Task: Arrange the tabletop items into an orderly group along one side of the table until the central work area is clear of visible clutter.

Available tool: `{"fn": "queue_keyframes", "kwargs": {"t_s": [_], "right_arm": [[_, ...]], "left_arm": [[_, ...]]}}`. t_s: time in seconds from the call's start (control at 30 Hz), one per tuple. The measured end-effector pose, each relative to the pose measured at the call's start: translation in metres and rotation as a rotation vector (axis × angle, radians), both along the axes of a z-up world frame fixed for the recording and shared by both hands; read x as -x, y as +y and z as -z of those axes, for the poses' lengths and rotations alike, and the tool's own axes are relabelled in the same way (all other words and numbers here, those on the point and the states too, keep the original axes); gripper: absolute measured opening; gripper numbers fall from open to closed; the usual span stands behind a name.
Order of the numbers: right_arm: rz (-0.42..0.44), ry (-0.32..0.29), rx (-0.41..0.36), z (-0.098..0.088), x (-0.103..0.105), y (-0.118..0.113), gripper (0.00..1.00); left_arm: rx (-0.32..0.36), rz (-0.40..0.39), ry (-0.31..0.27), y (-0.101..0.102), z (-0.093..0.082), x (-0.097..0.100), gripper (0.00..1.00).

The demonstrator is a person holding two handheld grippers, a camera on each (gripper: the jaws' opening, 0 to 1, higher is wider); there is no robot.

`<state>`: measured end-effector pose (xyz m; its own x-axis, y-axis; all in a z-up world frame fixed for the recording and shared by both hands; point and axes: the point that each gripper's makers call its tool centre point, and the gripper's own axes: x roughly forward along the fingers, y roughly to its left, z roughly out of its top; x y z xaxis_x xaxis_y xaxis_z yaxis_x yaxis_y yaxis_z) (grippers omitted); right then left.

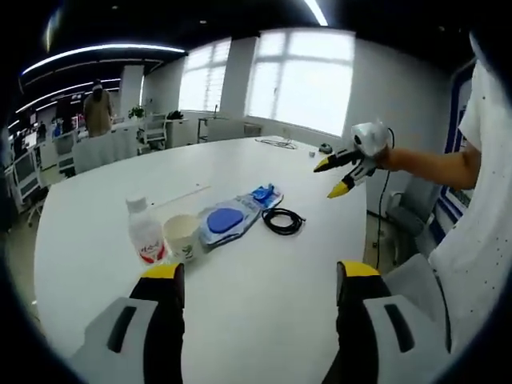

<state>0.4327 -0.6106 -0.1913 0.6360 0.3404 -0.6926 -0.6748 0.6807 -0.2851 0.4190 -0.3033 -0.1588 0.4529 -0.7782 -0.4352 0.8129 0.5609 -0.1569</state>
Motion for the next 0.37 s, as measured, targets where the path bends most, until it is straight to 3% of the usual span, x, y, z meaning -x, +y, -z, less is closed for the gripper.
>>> {"fn": "queue_keyframes", "kwargs": {"t_s": [0.17, 0.37], "right_arm": [[0.094, 0.023, -0.083, 0.007, 0.016, -0.021, 0.58], [0.158, 0.05, -0.114, 0.017, 0.032, -0.037, 0.62]], "left_arm": [[-0.026, 0.0, 0.004, -0.004, 0.006, -0.001, 0.82], [-0.058, -0.008, 0.018, -0.005, 0.016, 0.0, 0.87]]}}
